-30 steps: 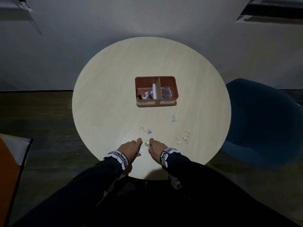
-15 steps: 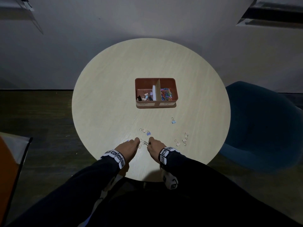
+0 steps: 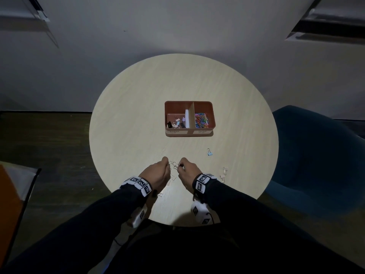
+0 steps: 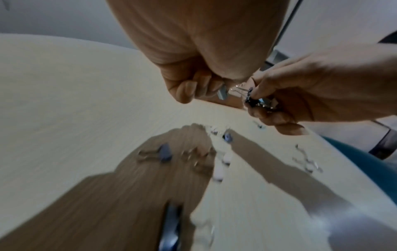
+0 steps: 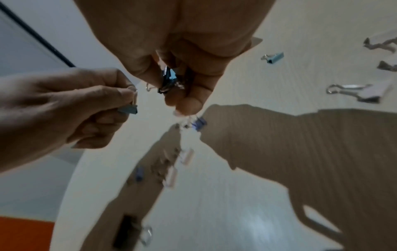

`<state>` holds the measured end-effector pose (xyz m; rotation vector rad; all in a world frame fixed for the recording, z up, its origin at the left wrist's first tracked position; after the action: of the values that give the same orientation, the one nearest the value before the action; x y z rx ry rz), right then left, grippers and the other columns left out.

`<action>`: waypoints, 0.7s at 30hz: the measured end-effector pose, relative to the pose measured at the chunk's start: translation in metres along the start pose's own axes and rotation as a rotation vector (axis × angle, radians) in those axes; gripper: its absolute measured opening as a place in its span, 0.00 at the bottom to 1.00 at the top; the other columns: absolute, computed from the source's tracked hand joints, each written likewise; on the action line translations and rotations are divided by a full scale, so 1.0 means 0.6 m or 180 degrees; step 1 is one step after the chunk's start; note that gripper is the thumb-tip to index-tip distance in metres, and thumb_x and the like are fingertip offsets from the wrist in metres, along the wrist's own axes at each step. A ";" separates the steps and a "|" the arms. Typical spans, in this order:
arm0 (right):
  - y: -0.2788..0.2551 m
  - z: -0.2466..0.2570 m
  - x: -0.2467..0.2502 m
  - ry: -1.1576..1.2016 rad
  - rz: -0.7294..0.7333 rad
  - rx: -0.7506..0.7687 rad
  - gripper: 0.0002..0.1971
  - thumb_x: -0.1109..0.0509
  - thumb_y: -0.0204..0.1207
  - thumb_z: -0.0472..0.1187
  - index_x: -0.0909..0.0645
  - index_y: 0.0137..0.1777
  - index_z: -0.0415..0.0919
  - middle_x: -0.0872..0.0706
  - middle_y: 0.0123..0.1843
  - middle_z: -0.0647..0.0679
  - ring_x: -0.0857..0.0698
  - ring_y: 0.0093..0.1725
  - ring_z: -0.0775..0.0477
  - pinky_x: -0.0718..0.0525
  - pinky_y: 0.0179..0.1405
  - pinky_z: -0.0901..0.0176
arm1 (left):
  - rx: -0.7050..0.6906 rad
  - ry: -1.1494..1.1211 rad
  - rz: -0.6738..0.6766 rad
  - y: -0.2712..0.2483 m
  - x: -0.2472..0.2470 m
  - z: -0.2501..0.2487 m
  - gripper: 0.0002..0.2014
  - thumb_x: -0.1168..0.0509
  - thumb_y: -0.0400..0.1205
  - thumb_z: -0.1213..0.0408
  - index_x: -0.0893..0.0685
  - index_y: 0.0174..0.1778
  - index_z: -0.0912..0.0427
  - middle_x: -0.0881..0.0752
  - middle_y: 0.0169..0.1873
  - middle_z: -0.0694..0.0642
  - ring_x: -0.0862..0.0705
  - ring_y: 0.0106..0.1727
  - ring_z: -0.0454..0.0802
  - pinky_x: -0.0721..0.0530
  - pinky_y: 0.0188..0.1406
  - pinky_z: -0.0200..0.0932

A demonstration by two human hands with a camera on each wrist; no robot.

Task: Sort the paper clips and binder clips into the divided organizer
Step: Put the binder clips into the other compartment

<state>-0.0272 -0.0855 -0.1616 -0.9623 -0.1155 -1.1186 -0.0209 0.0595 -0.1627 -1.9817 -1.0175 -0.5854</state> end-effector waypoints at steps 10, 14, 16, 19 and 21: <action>0.077 0.090 0.157 0.0392 -0.0645 0.0301 0.04 0.40 0.84 0.38 0.25 0.56 0.44 0.16 0.33 0.40 0.18 0.25 0.41 0.17 0.23 0.51 | -0.0324 -0.0121 -0.0924 0.119 0.147 -0.097 0.08 0.48 0.88 0.62 0.31 0.48 0.62 0.20 0.39 0.63 0.22 0.37 0.61 0.28 0.36 0.50; 0.119 0.128 0.213 -0.0196 -0.0892 0.0320 0.09 0.38 0.84 0.37 0.20 0.59 0.37 0.12 0.47 0.38 0.15 0.38 0.40 0.25 0.29 0.61 | -0.0088 0.0176 -0.0990 0.176 0.188 -0.105 0.05 0.46 0.86 0.66 0.27 0.50 0.63 0.19 0.46 0.65 0.19 0.44 0.64 0.29 0.39 0.49; 0.142 0.139 0.225 -0.0492 -0.0821 0.0249 0.10 0.37 0.83 0.36 0.19 0.60 0.34 0.12 0.52 0.36 0.15 0.48 0.38 0.24 0.38 0.58 | 0.0013 0.0378 -0.0893 0.197 0.196 -0.104 0.05 0.44 0.84 0.69 0.27 0.53 0.64 0.20 0.50 0.66 0.19 0.48 0.66 0.27 0.42 0.51; 0.173 0.145 0.227 -0.0773 -0.0653 0.0085 0.09 0.36 0.83 0.38 0.17 0.57 0.35 0.12 0.53 0.36 0.14 0.49 0.36 0.22 0.41 0.55 | 0.0066 0.0546 -0.0756 0.221 0.197 -0.102 0.10 0.40 0.83 0.70 0.25 0.59 0.66 0.20 0.55 0.68 0.19 0.54 0.68 0.25 0.48 0.53; 0.189 0.148 0.221 -0.0862 -0.0556 0.0031 0.10 0.35 0.83 0.38 0.16 0.57 0.35 0.11 0.52 0.36 0.13 0.49 0.36 0.23 0.39 0.57 | 0.0091 0.0615 -0.0685 0.231 0.194 -0.099 0.11 0.39 0.83 0.69 0.24 0.60 0.66 0.19 0.56 0.68 0.19 0.56 0.68 0.24 0.51 0.53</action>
<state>0.1590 -0.1061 -0.1055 -1.1077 -0.4311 -1.1404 0.1573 0.0147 -0.1112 -1.7636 -1.1182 -0.8574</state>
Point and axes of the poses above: each hand's wrist, its own y-axis towards the middle knuckle, its own x-axis out of the back of the hand, z = x × y, the point moved 5 cm from there along y, towards the middle knuckle
